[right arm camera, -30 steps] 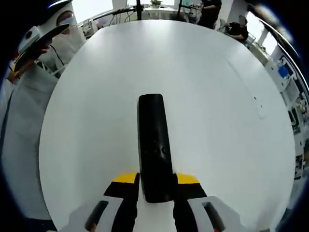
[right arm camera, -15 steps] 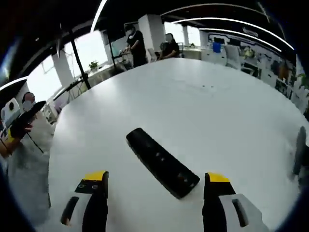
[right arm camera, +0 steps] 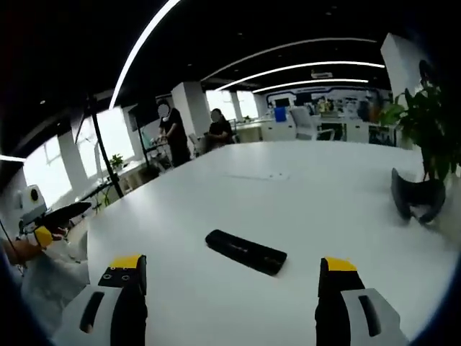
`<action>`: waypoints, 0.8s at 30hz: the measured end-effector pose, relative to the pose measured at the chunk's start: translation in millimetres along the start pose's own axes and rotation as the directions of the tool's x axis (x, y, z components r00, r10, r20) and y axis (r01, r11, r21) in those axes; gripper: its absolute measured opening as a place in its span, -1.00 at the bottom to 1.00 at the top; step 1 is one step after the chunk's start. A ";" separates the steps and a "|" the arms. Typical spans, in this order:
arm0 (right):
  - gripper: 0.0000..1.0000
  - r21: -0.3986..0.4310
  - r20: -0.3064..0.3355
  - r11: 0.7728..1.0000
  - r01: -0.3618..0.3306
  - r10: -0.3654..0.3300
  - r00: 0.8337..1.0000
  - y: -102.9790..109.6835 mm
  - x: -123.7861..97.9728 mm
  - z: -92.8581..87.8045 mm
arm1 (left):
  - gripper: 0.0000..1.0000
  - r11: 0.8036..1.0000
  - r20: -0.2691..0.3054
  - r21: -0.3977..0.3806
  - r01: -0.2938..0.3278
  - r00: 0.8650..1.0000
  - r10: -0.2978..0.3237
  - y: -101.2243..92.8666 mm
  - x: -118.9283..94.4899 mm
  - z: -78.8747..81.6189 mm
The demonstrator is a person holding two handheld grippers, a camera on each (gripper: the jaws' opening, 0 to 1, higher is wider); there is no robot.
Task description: Press the specified remote control buttons in sequence, fully releasing each button before pressing the next.
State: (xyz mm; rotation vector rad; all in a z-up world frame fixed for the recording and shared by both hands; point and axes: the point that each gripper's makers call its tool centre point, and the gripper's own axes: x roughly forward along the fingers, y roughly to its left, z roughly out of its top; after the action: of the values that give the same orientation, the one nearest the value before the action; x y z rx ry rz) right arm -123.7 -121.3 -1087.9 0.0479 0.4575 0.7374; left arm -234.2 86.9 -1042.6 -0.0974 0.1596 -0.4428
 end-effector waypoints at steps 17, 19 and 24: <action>0.98 -0.089 0.109 0.987 0.130 -0.120 0.987 32.1 -87.8 -1.7 | 0.95 0.999 0.026 -0.047 -0.013 1.000 0.014 -2.6 -2.7 10.0; 0.98 -0.098 0.113 0.983 0.155 -0.144 0.983 33.0 -95.8 -5.6 | 0.95 0.999 0.024 -0.048 -0.017 1.000 0.018 -3.0 -2.9 10.2; 0.98 -0.084 0.141 0.973 0.214 -0.201 0.969 29.7 -109.7 -11.8 | 0.95 0.999 0.007 -0.043 -0.017 1.000 0.017 -6.9 -2.7 8.2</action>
State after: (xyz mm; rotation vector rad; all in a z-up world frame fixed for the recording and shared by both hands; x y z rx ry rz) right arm -218.5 -172.8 -1050.3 -0.0431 0.2940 0.5456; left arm -238.1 82.4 -1033.3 -0.1393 0.1629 -0.4220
